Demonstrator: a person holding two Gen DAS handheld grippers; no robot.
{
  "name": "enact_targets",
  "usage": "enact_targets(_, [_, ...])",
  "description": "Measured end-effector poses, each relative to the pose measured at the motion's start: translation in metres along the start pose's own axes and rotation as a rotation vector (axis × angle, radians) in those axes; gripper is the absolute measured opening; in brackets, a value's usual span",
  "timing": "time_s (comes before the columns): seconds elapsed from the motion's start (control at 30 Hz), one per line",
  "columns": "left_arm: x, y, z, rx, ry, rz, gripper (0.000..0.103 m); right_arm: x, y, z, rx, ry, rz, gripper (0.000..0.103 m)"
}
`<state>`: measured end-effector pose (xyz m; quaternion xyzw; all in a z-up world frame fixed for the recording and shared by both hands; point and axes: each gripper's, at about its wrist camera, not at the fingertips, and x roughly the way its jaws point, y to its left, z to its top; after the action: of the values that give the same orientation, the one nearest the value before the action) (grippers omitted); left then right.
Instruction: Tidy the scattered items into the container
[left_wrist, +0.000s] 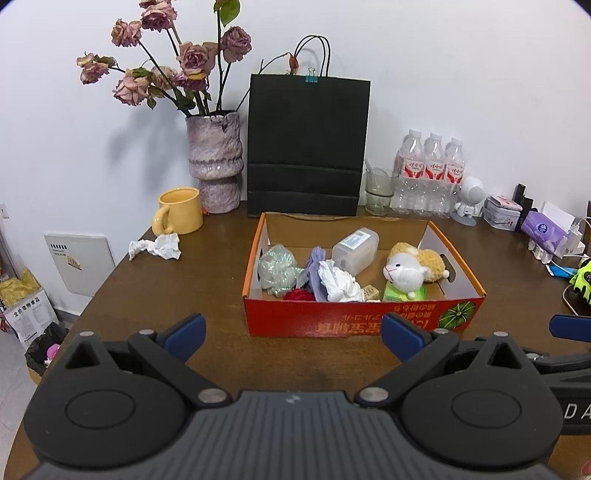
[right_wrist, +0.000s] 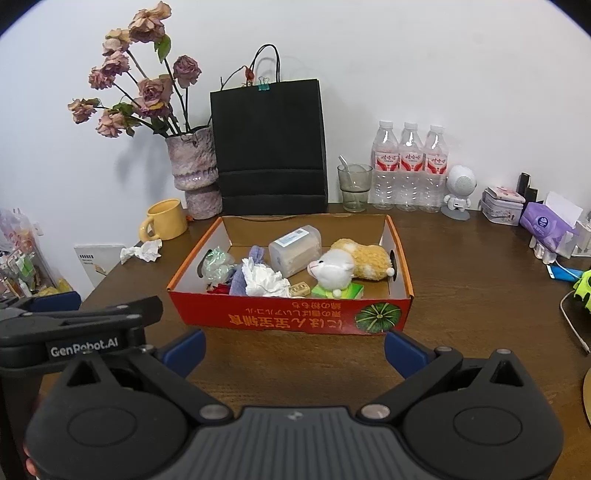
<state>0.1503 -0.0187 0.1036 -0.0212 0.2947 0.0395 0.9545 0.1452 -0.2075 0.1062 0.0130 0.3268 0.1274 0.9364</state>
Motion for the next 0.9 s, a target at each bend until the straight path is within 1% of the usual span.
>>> enact_targets(0.9, [0.0035,-0.0030,-0.0054,0.008,0.029,-0.022,0.103,-0.0016,-0.0036,-0.0057,0.022,0.016,0.003,0.103])
